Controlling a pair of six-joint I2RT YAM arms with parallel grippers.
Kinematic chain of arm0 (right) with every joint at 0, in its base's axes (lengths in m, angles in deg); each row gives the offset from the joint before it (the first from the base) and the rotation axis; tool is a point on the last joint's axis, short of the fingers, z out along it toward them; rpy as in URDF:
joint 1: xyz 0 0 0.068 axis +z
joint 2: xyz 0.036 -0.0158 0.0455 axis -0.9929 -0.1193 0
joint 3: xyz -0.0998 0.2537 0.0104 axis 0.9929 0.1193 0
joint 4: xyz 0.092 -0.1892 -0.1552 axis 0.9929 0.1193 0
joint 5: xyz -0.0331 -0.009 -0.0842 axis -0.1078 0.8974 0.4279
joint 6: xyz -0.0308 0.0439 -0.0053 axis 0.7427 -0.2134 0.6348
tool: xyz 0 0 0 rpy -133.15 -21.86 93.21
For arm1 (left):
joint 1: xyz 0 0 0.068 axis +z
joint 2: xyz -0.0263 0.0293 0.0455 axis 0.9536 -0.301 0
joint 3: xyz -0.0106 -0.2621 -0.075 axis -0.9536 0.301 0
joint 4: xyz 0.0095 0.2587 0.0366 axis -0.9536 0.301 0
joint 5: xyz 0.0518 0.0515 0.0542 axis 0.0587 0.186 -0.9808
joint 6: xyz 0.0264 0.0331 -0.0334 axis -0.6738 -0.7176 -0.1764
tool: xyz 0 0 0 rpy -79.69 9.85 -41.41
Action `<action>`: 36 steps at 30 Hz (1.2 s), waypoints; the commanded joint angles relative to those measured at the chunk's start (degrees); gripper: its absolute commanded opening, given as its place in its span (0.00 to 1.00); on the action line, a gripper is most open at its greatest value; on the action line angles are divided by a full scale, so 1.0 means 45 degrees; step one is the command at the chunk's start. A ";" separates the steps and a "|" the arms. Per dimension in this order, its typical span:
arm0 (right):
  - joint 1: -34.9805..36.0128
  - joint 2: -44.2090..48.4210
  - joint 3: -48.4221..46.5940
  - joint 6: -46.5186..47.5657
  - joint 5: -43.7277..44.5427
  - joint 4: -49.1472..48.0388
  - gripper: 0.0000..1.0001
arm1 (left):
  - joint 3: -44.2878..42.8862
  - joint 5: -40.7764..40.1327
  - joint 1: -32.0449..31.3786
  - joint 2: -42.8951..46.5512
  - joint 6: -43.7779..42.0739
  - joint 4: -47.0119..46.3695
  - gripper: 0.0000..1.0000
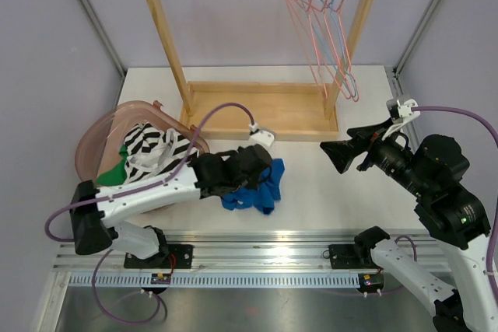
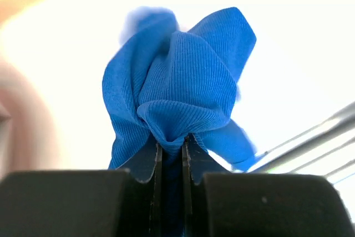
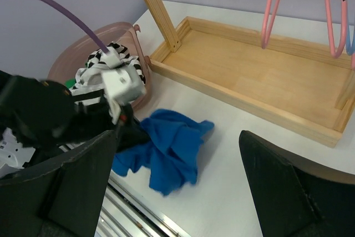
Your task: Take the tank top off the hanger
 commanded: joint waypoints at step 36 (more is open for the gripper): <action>-0.0035 -0.0347 0.1538 -0.0697 -0.1955 -0.2417 0.99 | -0.2019 0.3721 1.7288 -0.0387 -0.0452 0.2187 0.84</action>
